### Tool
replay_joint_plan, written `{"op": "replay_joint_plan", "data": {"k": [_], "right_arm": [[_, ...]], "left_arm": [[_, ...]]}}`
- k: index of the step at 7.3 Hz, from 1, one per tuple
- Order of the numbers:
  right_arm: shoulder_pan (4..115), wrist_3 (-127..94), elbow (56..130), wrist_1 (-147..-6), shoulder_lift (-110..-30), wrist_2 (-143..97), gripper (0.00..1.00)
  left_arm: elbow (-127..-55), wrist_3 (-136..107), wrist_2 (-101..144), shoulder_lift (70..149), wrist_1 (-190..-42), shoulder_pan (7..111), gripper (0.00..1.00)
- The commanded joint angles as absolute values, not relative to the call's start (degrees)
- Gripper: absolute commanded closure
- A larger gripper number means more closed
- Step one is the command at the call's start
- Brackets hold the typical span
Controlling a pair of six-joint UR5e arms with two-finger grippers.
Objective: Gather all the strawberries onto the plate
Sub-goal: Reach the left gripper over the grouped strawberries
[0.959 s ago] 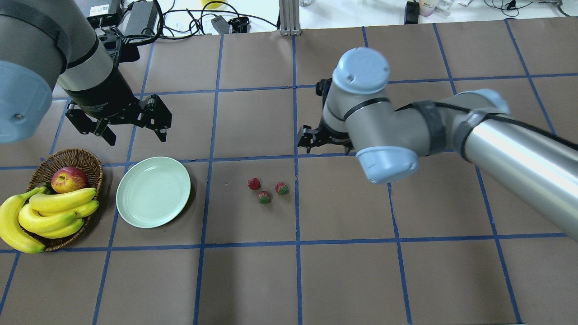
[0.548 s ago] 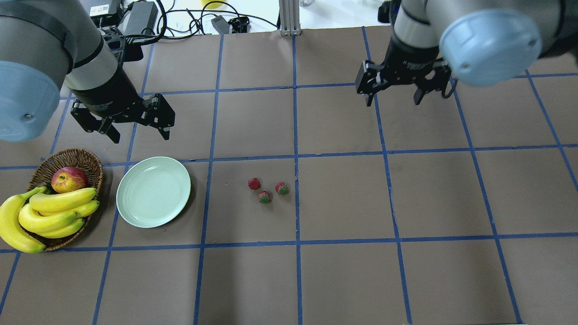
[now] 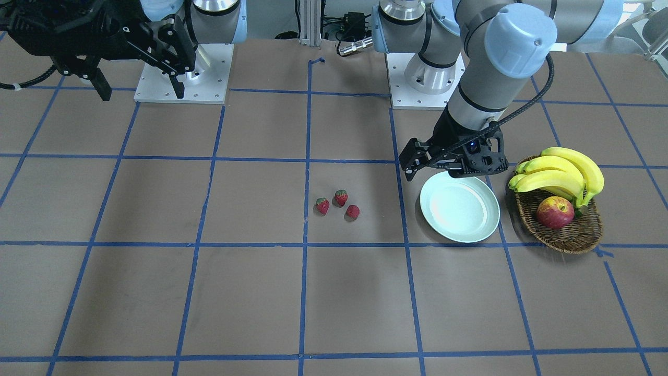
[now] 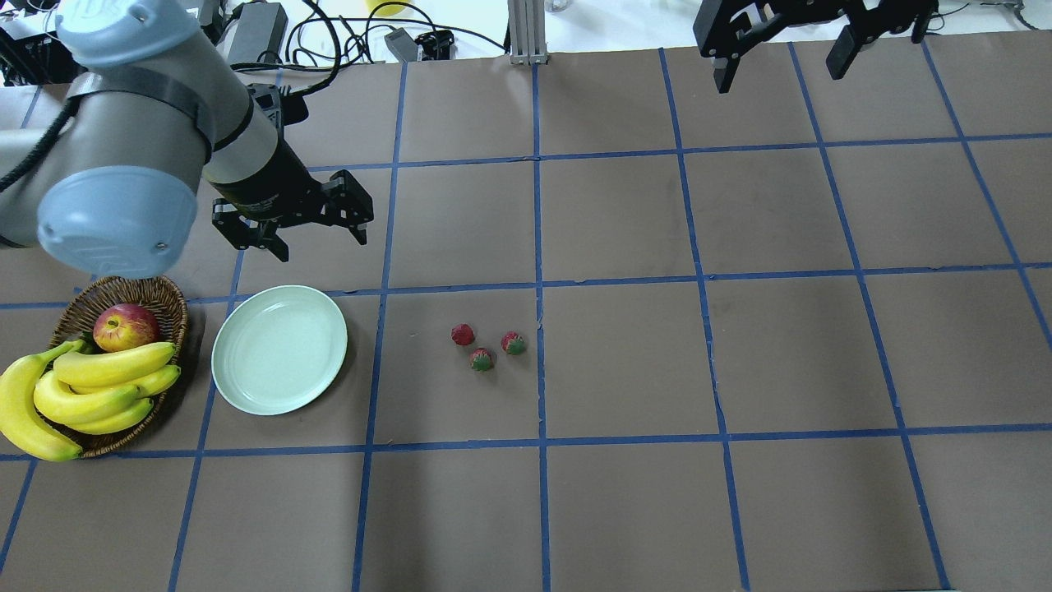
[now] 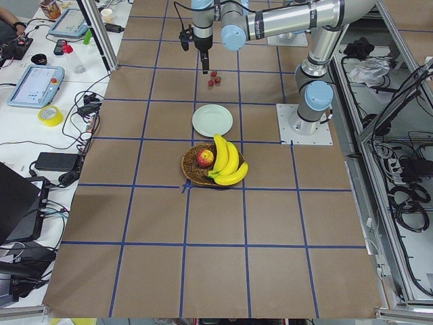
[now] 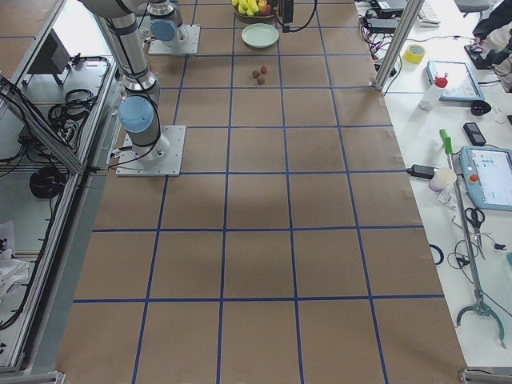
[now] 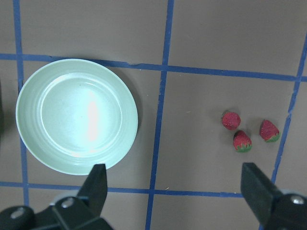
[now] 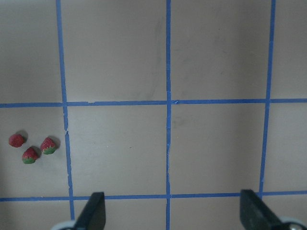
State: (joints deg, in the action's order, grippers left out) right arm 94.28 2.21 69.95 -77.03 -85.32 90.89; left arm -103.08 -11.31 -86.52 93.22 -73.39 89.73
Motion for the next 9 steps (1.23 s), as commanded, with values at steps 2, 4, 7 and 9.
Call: {"op": "replay_joint_plan", "data": {"k": [2, 4, 7, 9], "right_arm": [[94.7, 3.7, 78.9, -84.5, -87.6, 90.8, 0.05], [94.7, 3.6, 82.3, -90.2, -88.6, 91.1, 0.07], [93.6, 6.7, 83.9, -91.1, -90.2, 92.6, 0.0], [92.7, 11.7, 83.6, -90.7, -90.6, 94.7, 0.0]], "left_arm": [[-104.3, -25.0, -86.5, 98.2, -68.6, 95.2, 0.0], [-108.0, -30.5, -86.6, 101.6, -60.7, 98.0, 0.0], [-111.6, -31.8, -85.9, 106.1, -54.7, 98.9, 0.0], [-111.6, -32.0, -84.6, 108.4, -52.7, 99.1, 0.0]]}}
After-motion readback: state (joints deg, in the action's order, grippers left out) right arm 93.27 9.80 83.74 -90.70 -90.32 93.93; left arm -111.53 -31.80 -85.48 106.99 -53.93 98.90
